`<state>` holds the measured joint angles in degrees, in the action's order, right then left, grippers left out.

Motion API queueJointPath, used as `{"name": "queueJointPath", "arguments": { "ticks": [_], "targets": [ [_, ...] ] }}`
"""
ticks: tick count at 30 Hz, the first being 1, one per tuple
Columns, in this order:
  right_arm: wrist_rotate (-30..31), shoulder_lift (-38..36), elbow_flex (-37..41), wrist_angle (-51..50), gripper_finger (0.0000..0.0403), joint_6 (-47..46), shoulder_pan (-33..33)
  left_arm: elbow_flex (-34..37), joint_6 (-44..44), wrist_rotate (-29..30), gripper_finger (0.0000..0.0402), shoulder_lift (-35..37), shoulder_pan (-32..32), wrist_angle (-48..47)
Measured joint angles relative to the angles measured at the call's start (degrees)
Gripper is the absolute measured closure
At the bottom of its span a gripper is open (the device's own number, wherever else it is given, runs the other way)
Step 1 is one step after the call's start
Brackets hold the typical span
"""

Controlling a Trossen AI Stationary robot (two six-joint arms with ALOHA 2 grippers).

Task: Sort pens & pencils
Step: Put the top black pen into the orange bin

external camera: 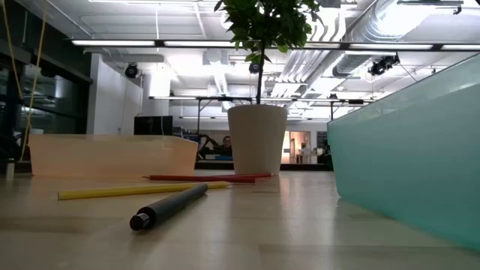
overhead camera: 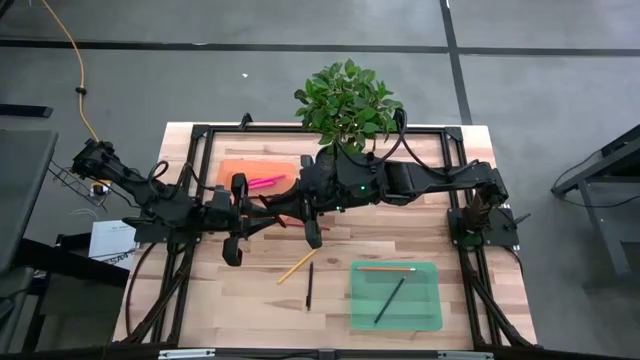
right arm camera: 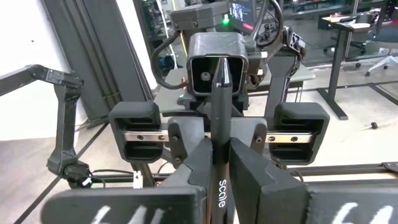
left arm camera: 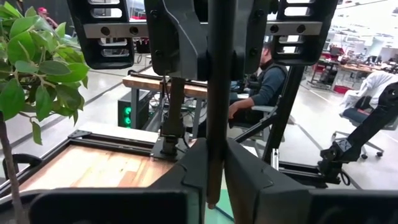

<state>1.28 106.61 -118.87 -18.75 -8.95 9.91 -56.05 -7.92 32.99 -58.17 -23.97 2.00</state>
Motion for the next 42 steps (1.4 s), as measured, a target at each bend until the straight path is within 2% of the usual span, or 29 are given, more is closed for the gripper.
{"name": "queueJointPath", "arguments": {
  "ticks": [4,11,18,42],
  "targets": [
    [0.0,0.0,0.0,0.0,0.0379,0.0,0.0,0.0,0.0,0.0,0.0380,0.0,0.0,0.0],
    [0.0,0.0,0.0,0.0,0.0379,0.0,0.0,0.0,0.1,0.0,0.0364,0.0,0.0,0.0],
    [0.0,-0.1,0.0,0.0,0.0379,0.0,0.0,0.0,0.2,0.2,0.0384,0.0,0.0,0.1],
    [0.0,-0.1,0.0,0.0,0.0379,0.0,-0.1,0.0,0.2,0.5,0.0376,0.0,0.0,0.1]
  ]
}}
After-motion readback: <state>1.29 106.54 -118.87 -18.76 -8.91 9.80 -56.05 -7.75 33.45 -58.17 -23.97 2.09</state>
